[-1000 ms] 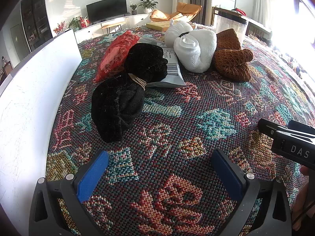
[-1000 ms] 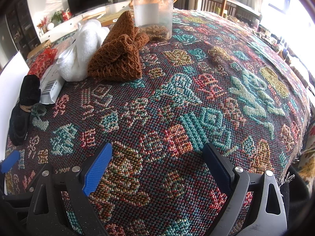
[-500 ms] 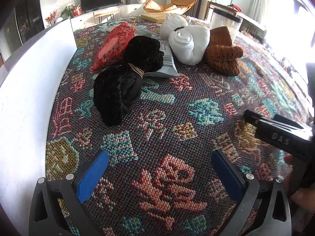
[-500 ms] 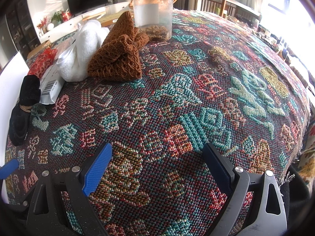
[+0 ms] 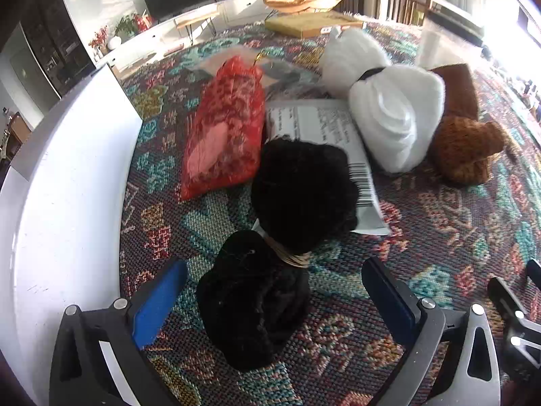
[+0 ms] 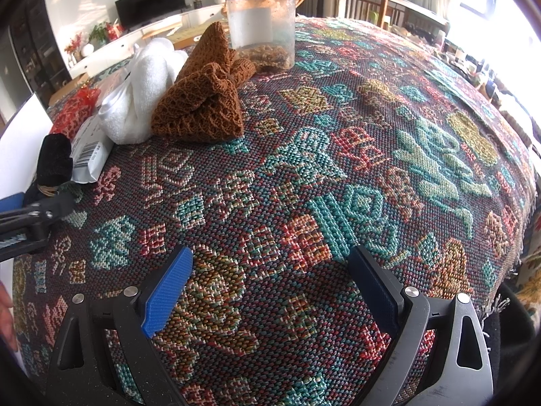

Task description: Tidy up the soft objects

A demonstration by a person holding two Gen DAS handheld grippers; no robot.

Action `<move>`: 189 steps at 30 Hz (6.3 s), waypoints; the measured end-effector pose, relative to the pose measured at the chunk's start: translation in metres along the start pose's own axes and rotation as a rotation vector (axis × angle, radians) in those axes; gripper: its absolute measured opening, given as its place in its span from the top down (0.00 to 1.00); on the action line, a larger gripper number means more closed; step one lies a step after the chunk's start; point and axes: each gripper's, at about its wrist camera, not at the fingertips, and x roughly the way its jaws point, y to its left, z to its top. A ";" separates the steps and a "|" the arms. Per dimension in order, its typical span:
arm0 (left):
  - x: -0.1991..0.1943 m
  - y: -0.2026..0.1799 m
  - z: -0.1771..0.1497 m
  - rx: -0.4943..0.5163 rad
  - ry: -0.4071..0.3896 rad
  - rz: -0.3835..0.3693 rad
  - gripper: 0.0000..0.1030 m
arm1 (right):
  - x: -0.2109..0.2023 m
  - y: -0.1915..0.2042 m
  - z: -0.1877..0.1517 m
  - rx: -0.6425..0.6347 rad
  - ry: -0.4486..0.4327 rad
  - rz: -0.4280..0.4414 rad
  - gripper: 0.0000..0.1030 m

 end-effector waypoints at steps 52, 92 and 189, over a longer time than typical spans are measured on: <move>-0.187 0.223 -0.166 -0.483 -0.362 0.022 0.14 | -0.069 0.163 0.021 -0.378 -0.034 0.508 0.22; -0.008 0.007 -0.057 -0.098 -0.161 -0.051 0.00 | 0.032 0.013 0.026 -0.168 -0.034 -0.015 0.14; -0.008 0.007 -0.057 -0.098 -0.162 -0.052 0.00 | 0.033 0.012 0.026 -0.162 -0.035 -0.021 0.11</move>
